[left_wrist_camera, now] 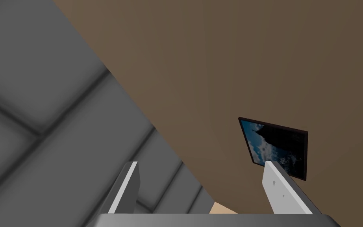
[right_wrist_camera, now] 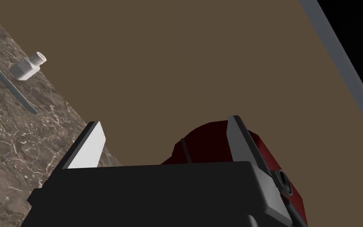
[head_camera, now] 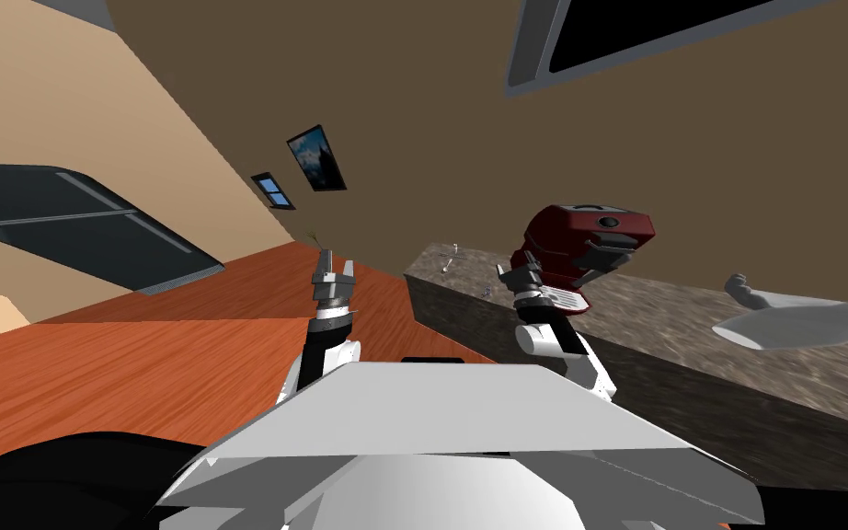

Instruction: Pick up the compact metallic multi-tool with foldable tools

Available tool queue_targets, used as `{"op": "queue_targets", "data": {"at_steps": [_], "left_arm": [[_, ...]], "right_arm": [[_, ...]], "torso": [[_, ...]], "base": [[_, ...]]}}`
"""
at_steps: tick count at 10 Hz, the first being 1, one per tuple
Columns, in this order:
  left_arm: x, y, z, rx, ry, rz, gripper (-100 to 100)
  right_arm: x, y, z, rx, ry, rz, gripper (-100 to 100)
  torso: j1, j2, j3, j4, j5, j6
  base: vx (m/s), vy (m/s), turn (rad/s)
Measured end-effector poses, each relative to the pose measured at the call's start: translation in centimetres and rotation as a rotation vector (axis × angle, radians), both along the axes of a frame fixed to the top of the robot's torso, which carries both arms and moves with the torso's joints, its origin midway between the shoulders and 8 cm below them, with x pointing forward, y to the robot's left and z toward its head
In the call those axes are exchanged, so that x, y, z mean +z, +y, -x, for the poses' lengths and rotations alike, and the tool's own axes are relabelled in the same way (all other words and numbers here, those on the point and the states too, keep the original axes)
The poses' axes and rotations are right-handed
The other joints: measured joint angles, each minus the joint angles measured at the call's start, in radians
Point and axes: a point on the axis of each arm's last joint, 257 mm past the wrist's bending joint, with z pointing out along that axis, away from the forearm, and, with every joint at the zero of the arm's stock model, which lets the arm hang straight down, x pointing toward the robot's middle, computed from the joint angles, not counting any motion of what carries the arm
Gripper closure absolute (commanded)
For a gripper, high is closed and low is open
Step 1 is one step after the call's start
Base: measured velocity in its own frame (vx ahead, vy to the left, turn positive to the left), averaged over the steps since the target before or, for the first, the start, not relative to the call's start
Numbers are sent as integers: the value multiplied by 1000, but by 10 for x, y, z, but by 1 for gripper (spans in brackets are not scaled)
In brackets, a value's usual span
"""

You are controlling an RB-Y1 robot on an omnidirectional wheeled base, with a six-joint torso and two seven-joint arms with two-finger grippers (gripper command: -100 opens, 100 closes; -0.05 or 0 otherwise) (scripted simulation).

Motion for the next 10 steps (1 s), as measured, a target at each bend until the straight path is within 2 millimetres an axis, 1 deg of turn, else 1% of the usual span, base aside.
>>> {"op": "queue_targets", "data": {"at_steps": [4, 8, 10], "left_arm": [[0, 0, 0, 0, 0, 0, 0], [0, 0, 0, 0, 0, 0, 0], [0, 0, 0, 0, 0, 0, 0]], "right_arm": [[-20, -3, -13, 31, 85, -95, -100], [-42, -6, -22, 53, 172, -187, -100], [-49, -6, -26, 63, 206, -227, -100]], "torso": [[0, -1, 0, 0, 0, 0], [0, 0, 0, 0, 0, 0], [0, 0, 0, 0, 0, 0]], "base": [[35, -5, -19], [21, 1, -9], [32, -1, -19]]}}
